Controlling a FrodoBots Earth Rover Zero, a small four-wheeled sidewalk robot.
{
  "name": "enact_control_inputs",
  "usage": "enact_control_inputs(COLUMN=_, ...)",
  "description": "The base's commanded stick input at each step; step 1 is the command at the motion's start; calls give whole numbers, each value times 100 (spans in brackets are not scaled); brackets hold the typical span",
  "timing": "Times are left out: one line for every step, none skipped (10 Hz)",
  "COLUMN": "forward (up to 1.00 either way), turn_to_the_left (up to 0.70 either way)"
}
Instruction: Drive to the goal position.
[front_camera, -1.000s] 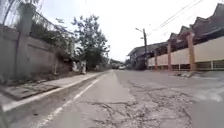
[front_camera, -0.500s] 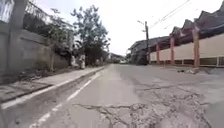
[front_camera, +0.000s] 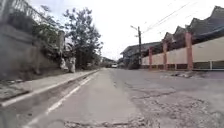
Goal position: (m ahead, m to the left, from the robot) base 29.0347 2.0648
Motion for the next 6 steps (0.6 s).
enact_control_inputs(forward=70, turn_to_the_left=0)
enact_control_inputs(forward=70, turn_to_the_left=0)
enact_control_inputs(forward=70, turn_to_the_left=0)
enact_control_inputs(forward=70, turn_to_the_left=0)
enact_control_inputs(forward=70, turn_to_the_left=0)
enact_control_inputs(forward=70, turn_to_the_left=0)
